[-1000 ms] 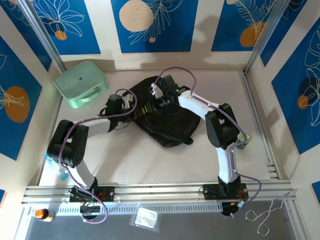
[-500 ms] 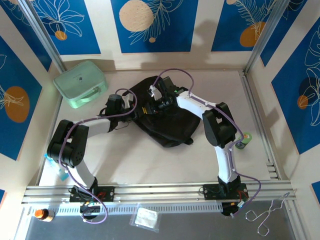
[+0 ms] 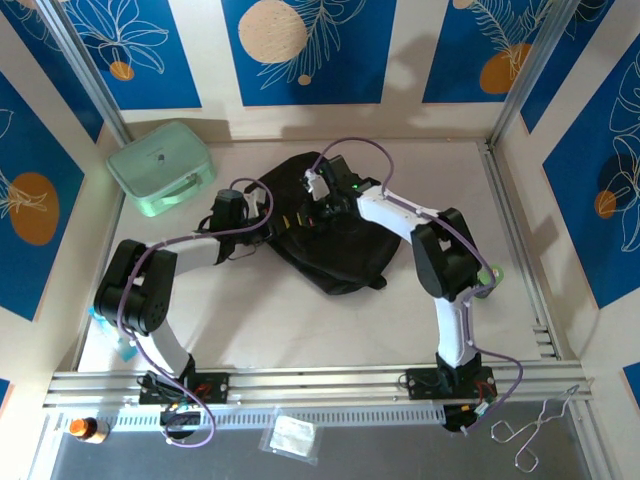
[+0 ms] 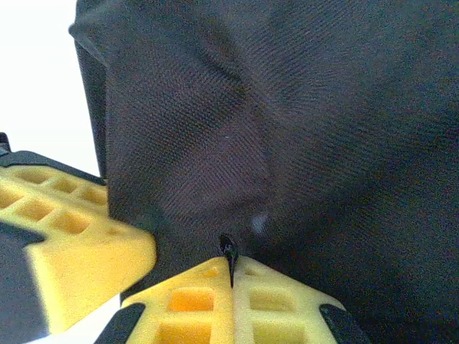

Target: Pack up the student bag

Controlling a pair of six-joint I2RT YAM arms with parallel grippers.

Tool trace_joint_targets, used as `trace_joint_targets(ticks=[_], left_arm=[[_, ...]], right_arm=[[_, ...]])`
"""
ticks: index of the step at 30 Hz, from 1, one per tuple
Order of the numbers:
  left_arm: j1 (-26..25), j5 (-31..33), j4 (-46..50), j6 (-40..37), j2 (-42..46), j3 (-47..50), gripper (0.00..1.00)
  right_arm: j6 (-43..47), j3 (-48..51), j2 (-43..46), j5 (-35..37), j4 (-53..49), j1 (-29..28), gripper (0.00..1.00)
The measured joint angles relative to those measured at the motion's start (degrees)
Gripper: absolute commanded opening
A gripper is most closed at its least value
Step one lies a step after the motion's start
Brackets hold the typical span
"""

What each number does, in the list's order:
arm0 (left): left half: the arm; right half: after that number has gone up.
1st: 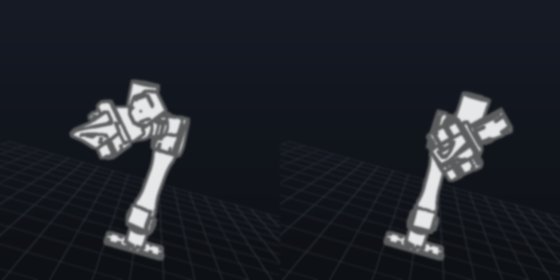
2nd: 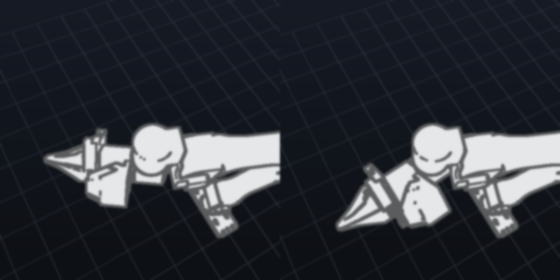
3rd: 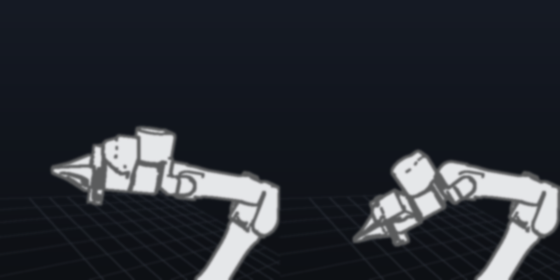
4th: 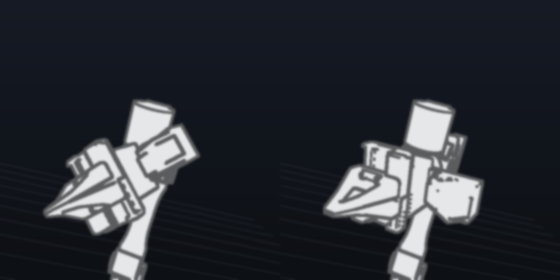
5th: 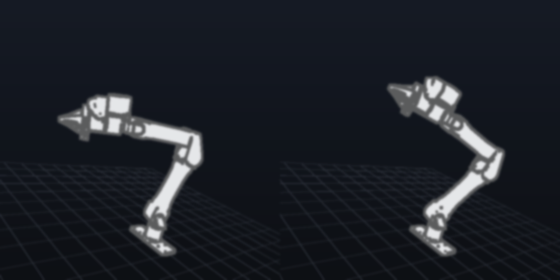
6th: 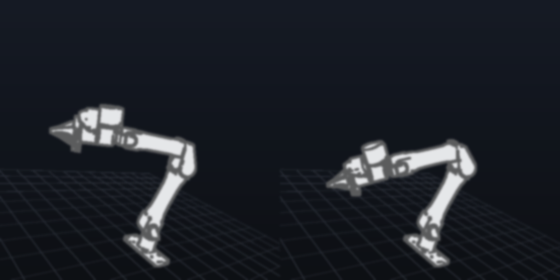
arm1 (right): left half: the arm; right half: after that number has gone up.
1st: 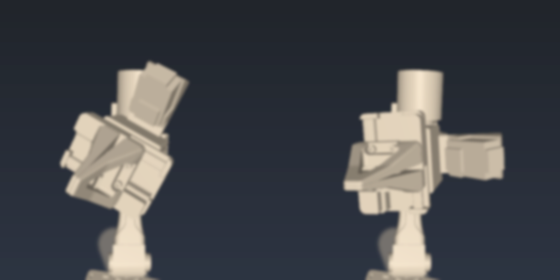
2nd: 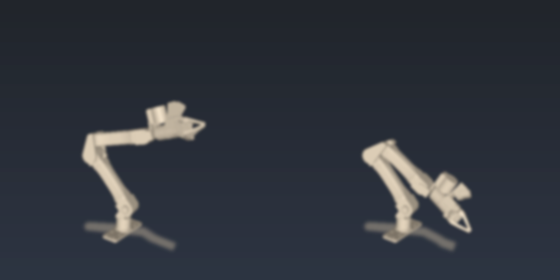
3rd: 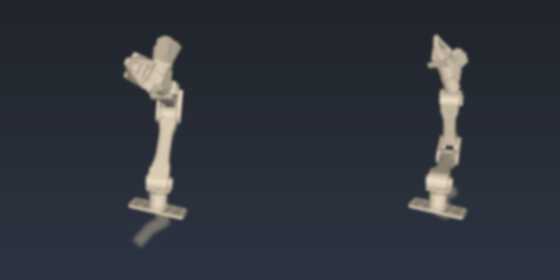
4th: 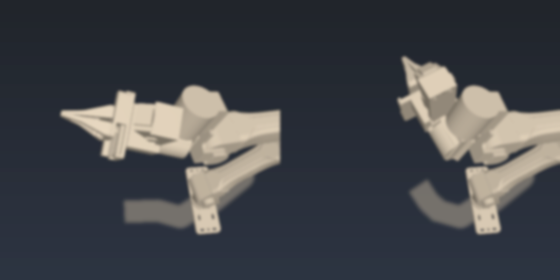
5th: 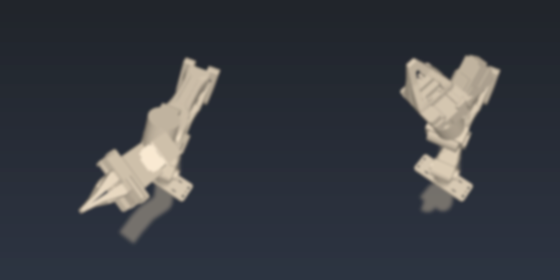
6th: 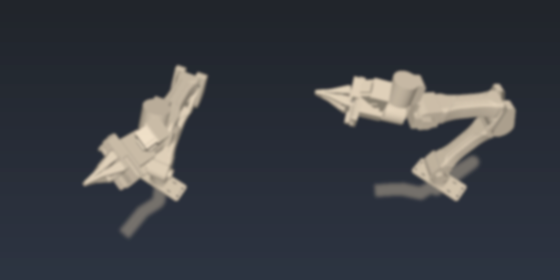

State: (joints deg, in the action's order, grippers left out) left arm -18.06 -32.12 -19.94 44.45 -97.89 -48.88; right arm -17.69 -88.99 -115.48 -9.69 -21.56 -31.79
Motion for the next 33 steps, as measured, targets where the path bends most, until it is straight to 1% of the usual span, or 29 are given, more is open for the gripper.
trace_joint_targets(ticks=[4, 9, 13, 18, 21, 28, 33], left_arm=[[0.2, 0.3, 0.4, -0.5, 0.5, 0.0, 0.00], [0.2, 0.6, 1.0, -1.5, 1.0, 0.0, 0.00], [0.2, 0.7, 2.2, -2.3, 1.0, 0.0, 0.00], [0.2, 1.1, 4.5, -4.0, 1.0, -0.2, 0.00], [0.2, 1.3, 5.7, -4.8, 1.0, -0.3, 0.00], [0.2, 1.3, 8.1, -6.7, 1.0, -1.6, 0.00], [0.1, 1.3, 10.4, -8.0, -0.4, -5.5, 0.00]], right_arm=[[-2.0, 1.4, 3.8, 2.3, 0.7, 0.6, 0.00], [-3.8, 1.4, 4.2, 6.7, 0.4, 0.7, 0.00], [-5.4, 0.9, 4.0, 13.1, -1.6, 0.9, 0.00], [-7.3, -4.2, 0.1, 23.2, -5.9, 2.2, 0.00], [-8.6, -6.8, -2.0, 27.6, -8.2, 3.4, 0.00], [-13.5, -13.1, -4.4, 34.1, -15.1, 6.4, 0.00], [-16.1, -14.1, -4.5, 35.4, -18.7, 7.8, 0.00]])
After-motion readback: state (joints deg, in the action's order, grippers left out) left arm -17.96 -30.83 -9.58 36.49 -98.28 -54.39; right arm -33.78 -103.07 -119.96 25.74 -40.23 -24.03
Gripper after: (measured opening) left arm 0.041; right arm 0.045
